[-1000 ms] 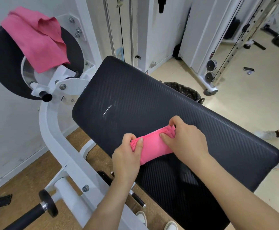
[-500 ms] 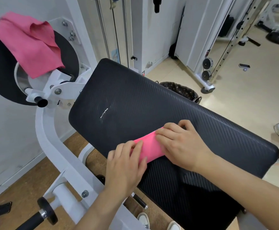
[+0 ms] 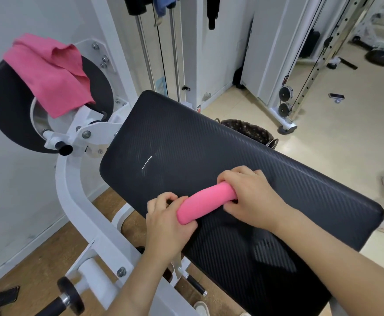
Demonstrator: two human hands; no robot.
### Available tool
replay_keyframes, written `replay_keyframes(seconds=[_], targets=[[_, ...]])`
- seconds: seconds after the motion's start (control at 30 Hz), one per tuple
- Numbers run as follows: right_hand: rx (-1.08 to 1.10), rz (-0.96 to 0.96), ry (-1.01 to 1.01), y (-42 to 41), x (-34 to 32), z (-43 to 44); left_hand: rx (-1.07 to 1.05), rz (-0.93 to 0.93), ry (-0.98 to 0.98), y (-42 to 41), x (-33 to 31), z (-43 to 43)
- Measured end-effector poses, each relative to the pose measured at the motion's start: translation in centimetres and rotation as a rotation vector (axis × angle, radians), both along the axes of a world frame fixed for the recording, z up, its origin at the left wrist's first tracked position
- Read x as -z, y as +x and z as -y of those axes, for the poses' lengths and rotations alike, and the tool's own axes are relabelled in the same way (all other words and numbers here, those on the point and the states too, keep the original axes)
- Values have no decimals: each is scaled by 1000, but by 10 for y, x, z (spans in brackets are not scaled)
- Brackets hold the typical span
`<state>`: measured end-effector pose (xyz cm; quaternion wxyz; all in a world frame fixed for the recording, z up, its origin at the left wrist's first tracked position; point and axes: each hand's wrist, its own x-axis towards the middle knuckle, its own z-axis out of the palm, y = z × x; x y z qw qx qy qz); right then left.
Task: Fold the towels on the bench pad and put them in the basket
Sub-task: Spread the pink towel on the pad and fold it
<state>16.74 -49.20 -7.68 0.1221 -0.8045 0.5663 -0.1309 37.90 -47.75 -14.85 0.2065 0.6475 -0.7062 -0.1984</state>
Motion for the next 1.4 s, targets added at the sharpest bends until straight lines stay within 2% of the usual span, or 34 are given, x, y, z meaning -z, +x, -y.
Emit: replay_keyframes(seconds=[0.1, 0.17, 0.23, 0.3, 0.37, 0.43, 0.5, 0.57, 0.63, 0.7, 0.8, 0.87, 0.97, 1.07, 1.2, 1.4], targets=[[73, 323, 223, 11, -27, -10, 132, -30, 127, 12, -18, -6], [79, 382, 259, 15, -43, -20, 257, -87, 154, 15, -36, -15], [84, 400, 288, 18, -56, -34, 325, -287, 249, 10, -62, -29], [98, 407, 320, 21, -65, -49, 360, -643, 383, -1, -84, -41], [173, 497, 301, 21, -69, -64, 320, -848, 391, -12, -102, -54], [251, 723, 300, 16, -70, -82, 197, -969, 350, -26, -114, -66], [206, 889, 407, 7, -69, -104, 46, -1090, 325, -43, -118, -77], [112, 952, 502, -1, -71, -132, -61, -1175, 298, -62, -122, -90], [88, 891, 450, -11, -76, -162, -82, -1185, 281, -84, -126, -105], [134, 738, 293, -30, -81, -187, -52, -1173, 271, -106, -131, -121], [149, 571, 224, -75, -91, -228, 84, -1100, 264, -137, -143, -147], [131, 536, 260, -112, -98, -263, 268, -959, 289, -161, -154, -169], [170, 477, 305, -173, -101, -318, 552, -612, 310, -207, -160, -214], [221, 458, 328, -234, -93, -368, 659, -444, 371, -264, -151, -268], [372, 412, 399, -304, -85, -417, 722, -460, 504, -338, -136, -317], [517, 293, 482, -398, -73, -443, 585, -585, 523, -419, -109, -327]])
